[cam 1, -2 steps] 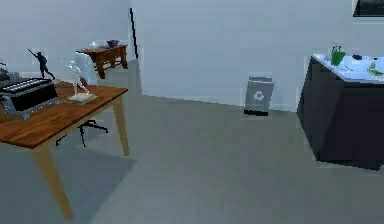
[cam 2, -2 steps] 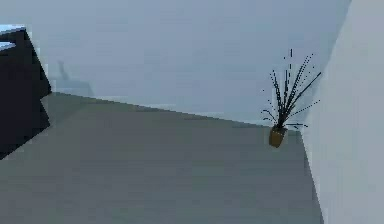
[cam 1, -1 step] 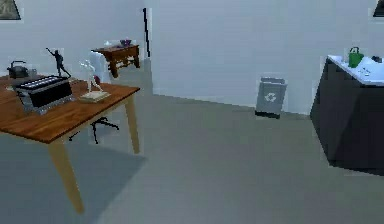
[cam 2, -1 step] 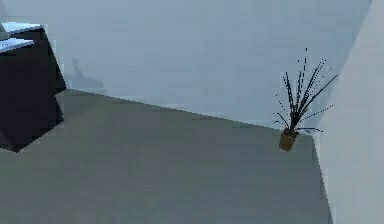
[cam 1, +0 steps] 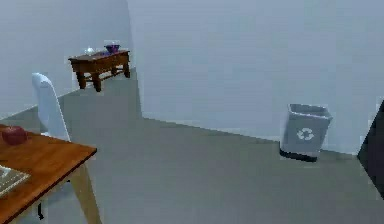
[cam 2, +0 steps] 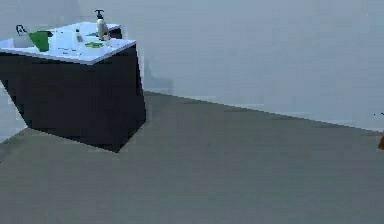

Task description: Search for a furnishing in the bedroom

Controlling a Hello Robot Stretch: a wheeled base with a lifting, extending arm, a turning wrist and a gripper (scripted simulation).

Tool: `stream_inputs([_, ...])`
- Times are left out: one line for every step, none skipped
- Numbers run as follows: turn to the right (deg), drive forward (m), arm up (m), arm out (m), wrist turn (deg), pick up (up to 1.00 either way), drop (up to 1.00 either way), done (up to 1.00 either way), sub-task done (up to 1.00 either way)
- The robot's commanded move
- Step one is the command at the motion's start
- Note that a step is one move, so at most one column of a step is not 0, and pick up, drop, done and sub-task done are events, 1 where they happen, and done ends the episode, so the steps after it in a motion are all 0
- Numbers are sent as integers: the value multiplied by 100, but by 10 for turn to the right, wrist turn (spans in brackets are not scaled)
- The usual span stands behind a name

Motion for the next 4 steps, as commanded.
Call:
stream_inputs([0,100,0,0,0,0,0,0,0])
stream_inputs([-330,0,0,0,0,0,0,0,0])
stream_inputs([0,100,0,0,0,0,0,0,0])
stream_inputs([0,80,0,0,0,0,0,0,0])
